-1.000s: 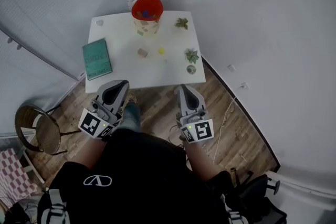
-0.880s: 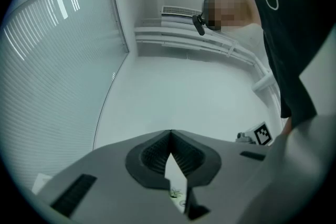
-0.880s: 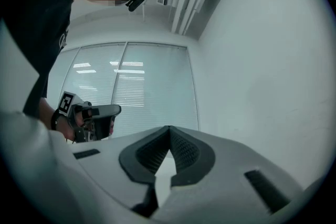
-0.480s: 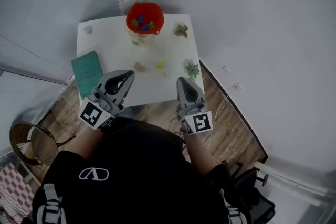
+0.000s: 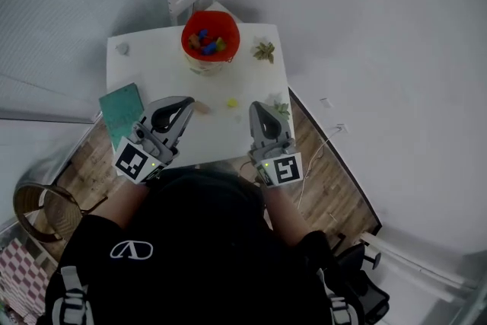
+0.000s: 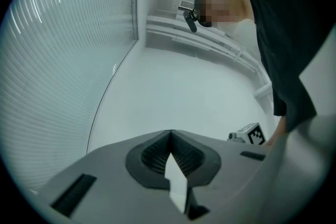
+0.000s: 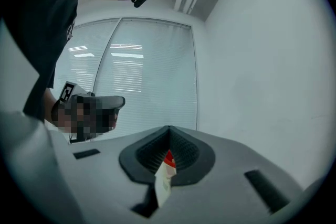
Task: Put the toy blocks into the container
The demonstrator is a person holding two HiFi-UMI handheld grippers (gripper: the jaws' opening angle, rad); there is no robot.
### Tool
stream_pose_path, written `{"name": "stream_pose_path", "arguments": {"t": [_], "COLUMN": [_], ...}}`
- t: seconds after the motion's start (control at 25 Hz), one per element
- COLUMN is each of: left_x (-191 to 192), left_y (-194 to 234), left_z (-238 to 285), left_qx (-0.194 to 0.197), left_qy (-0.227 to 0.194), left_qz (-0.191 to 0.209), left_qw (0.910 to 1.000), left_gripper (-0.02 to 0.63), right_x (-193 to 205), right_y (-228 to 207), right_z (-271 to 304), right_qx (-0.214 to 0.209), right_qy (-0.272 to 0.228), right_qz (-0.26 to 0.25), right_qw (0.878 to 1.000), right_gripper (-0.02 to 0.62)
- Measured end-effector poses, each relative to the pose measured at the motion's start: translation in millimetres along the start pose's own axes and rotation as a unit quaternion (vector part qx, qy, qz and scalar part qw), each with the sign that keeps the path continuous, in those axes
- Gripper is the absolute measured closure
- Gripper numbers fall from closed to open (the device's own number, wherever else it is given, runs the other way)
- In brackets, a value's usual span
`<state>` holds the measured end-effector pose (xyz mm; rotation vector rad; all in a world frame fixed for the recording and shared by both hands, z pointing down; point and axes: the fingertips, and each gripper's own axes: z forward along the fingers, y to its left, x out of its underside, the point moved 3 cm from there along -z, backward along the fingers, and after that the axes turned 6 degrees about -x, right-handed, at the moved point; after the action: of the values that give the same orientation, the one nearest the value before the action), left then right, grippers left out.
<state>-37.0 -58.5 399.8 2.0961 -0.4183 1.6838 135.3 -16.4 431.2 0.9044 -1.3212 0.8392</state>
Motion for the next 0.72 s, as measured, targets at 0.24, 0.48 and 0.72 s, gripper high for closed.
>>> {"name": "stream_pose_path", "arguments": {"t": [0.24,0.48,0.72], "left_x": [4.0,13.4,18.6], "left_y": [2.9,5.9,12.8], "left_z": [7.2,2.9,-3.2], "left_qx": [-0.032,-0.059,-0.079], "left_qy": [0.003,0.009,0.009], "left_qz": [-0.002,-0.007,-0.007], "left_qw": [0.9995,0.9982,0.9968], "left_gripper": [0.601,0.601,0.601], "right_x": [8.8,35.9,72.0], "right_y": [-9.3,-17.7,-6.7], "right_z": [13.6,26.8,52.8], "right_qx": [-0.05,-0.072,-0.13], "right_qy": [0.018,0.071,0.177], "right_qz": [0.002,0.001,-0.076], "right_qw": [0.999,0.995,0.972], "right_gripper": [0.592,0.591,0.014]}}
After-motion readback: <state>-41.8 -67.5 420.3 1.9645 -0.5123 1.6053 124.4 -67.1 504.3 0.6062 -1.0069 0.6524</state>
